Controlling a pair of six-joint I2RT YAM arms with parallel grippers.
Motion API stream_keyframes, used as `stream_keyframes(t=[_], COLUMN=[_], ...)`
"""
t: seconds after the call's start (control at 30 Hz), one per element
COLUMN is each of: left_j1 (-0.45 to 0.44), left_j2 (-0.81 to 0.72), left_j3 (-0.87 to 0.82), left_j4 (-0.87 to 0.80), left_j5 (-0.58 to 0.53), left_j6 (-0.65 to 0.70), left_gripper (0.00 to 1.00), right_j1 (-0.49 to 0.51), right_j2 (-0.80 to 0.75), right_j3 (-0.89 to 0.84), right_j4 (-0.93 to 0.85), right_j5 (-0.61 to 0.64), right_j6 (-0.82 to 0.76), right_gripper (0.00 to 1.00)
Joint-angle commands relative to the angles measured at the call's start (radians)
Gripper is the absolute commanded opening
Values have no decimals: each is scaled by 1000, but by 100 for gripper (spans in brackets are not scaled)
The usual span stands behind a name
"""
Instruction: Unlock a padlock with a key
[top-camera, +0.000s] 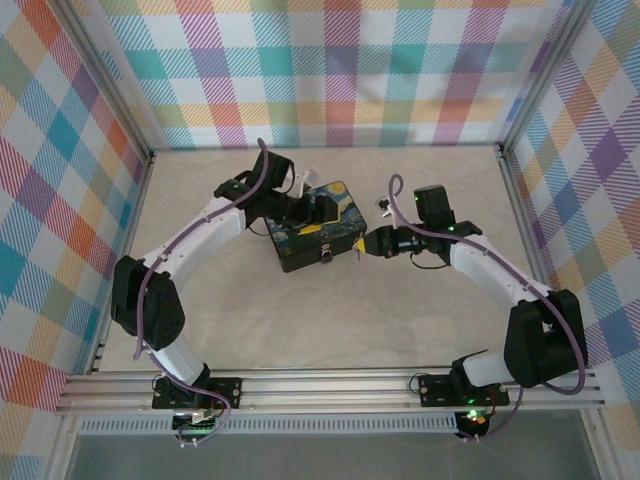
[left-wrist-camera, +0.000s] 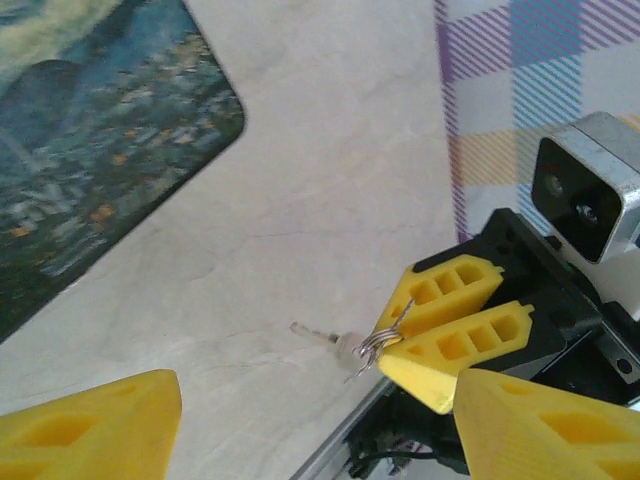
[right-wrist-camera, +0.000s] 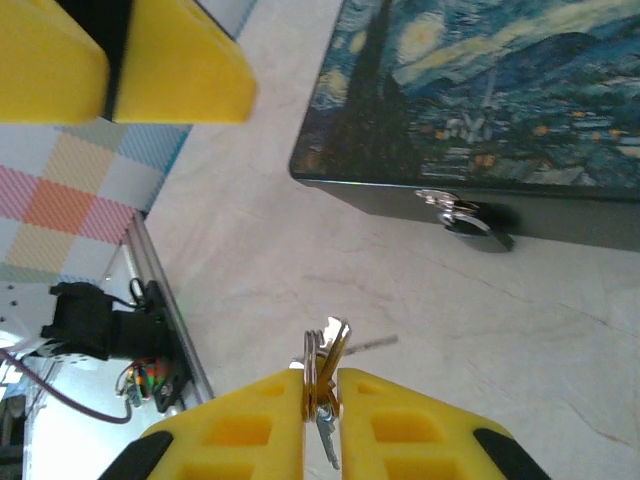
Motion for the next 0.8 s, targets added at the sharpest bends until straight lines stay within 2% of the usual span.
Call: stream_keyframes(t=[0.0, 0.2, 0.27, 0.3, 0.33, 0.4, 0.5, 0.57, 0.63, 0.77], left_j1=[2, -15, -16, -15, -10, 17, 54, 59, 56, 59], left_j2=[21, 39, 38, 38, 38, 39, 17, 3, -7, -11], left_j3=[-21, -22, -49, -62, -75, -121, -223, -244, -225, -160], left_j4=[78, 70, 91, 100, 112, 178, 365, 423, 408, 261], left_j5=[144, 155, 144, 129, 109, 92, 88, 75, 44, -33], left_j6=[14, 20, -10, -35, -78, -228, -519, -647, -704, -678], left_gripper=[67, 57, 58, 62, 68, 70, 77, 79, 80, 82], right_j1=[10, 9, 10, 10, 9, 9, 9, 12, 22, 33], right_j2=[-19, 19, 34, 36, 37, 40, 51, 56, 57, 75], right_j3=[41, 86, 97, 99, 102, 109, 121, 122, 115, 109], right_j4=[-8, -6, 6, 13, 18, 11, -1, 16, 46, 51], right_j5=[-95, -61, -80, -86, -88, -79, -64, -63, -53, -23], right_j6=[-40, 5, 24, 33, 39, 43, 59, 83, 106, 119], right_gripper=[17, 17, 18, 18, 18, 18, 18, 18, 18, 16])
